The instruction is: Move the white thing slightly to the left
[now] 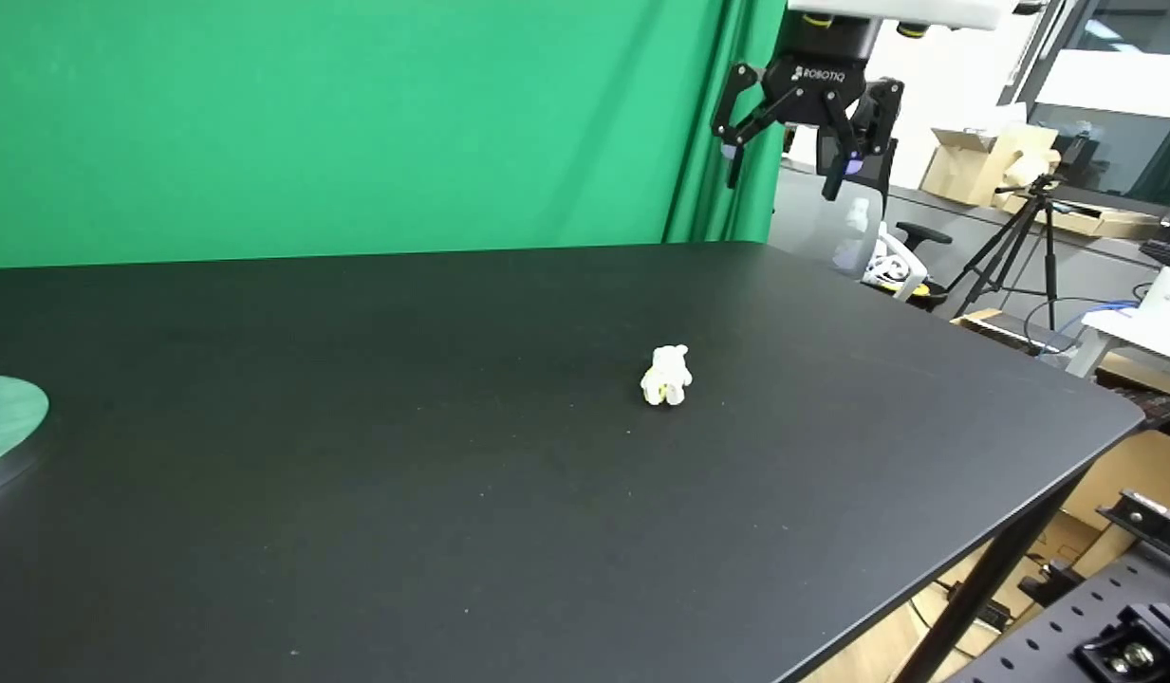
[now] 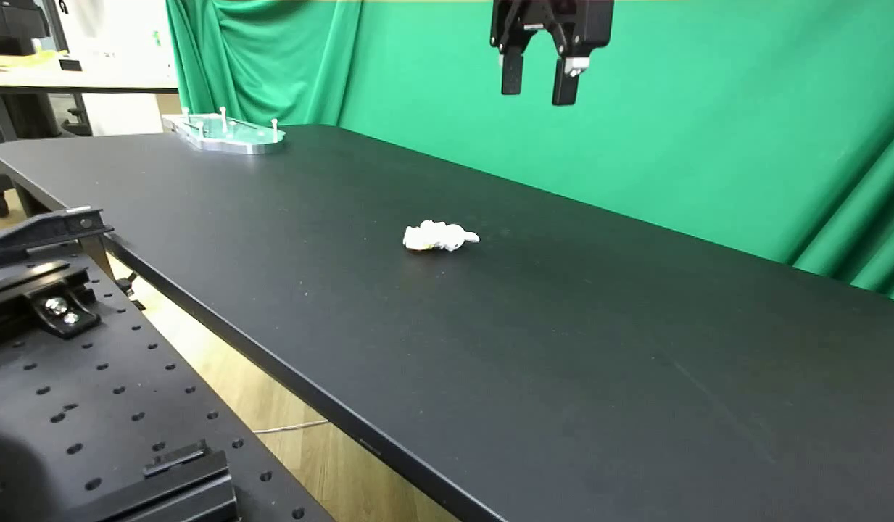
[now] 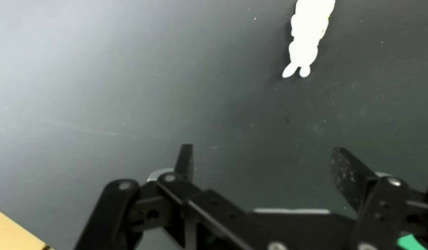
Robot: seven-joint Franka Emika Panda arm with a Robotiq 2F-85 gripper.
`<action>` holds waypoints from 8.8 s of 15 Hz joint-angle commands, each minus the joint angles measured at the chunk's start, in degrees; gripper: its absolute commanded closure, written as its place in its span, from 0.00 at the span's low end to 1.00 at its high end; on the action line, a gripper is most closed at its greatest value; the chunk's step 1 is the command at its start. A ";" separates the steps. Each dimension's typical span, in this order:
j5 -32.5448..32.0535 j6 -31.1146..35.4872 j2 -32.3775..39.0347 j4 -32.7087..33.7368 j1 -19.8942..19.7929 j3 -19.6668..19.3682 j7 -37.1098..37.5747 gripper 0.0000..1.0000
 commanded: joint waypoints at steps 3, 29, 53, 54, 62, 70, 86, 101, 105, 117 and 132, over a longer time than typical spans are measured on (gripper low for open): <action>-3.27 7.19 9.82 2.17 1.38 -1.55 8.21 0.00; 26.44 28.21 29.65 6.04 17.37 -2.52 -0.44 0.00; -0.39 24.84 16.65 -5.14 38.27 -21.27 34.07 0.00; -0.77 26.08 16.15 -6.48 41.35 -24.72 35.85 0.00; 0.40 29.39 16.66 -8.15 42.07 -26.45 37.16 0.00; 4.35 28.38 16.80 -7.55 35.32 -21.11 30.70 0.00; 25.32 24.37 30.09 6.16 11.77 -2.43 4.60 0.00; 25.48 22.13 29.79 5.99 13.55 -3.06 0.18 0.94; 24.77 22.22 30.06 7.95 13.52 -1.29 -2.55 0.92; 17.54 11.66 32.34 15.28 8.69 8.25 -32.54 0.92; -6.10 25.23 21.46 6.53 21.75 -6.77 -28.48 0.00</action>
